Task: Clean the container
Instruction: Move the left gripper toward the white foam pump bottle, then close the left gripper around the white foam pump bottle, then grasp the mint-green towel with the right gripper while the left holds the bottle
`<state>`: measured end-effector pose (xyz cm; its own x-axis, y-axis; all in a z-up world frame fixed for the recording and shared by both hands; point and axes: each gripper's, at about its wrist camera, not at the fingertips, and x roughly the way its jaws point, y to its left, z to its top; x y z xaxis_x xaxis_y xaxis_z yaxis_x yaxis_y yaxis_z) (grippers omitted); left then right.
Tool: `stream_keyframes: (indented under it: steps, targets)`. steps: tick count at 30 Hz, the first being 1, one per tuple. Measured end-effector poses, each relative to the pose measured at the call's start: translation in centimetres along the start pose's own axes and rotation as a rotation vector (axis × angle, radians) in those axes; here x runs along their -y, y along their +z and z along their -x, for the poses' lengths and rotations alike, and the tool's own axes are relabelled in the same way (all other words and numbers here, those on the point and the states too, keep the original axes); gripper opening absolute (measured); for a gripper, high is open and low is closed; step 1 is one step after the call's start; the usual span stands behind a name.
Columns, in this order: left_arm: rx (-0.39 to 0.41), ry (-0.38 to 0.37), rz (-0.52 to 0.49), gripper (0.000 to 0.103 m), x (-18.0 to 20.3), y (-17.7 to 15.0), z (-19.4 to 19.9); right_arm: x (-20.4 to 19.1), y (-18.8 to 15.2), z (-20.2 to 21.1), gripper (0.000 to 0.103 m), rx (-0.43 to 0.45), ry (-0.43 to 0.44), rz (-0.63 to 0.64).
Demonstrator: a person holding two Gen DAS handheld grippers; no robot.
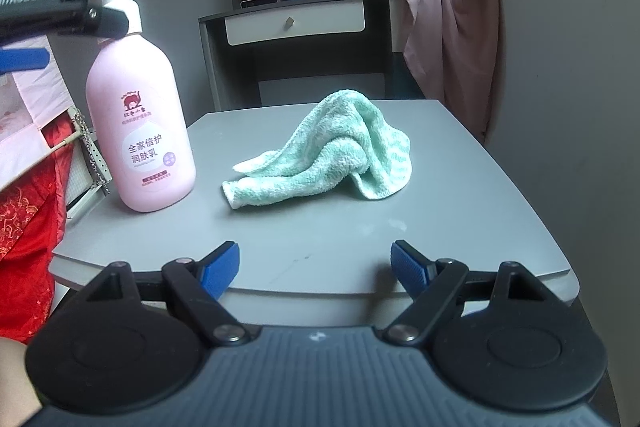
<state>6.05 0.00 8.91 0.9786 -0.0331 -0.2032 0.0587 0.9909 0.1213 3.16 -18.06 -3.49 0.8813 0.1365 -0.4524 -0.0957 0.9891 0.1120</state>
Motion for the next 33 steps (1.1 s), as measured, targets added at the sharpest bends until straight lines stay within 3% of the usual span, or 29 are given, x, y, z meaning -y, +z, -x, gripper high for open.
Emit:
stream_keyframes:
  steps: [17,18,19,21,33]
  targets:
    - [0.006,-0.016,-0.013,0.102,-0.9,2.8,-4.9,0.1,-0.1,-0.5,0.083,0.004,0.001,0.000]
    - [0.009,-0.019,-0.013,0.098,-0.8,2.8,-5.0,0.0,-0.1,-0.4,0.083,0.004,0.000,0.001]
    - [0.008,-0.023,-0.018,0.072,-0.8,2.8,-5.1,0.0,-0.1,-0.4,0.083,0.004,-0.002,0.003]
    - [-0.013,-0.034,-0.006,0.039,-0.8,2.7,-5.5,-0.1,0.0,-0.4,0.083,0.005,-0.004,0.005]
    - [-0.025,-0.067,-0.029,0.039,-0.7,2.0,-6.3,-0.2,0.3,-0.8,0.083,0.005,0.000,0.015]
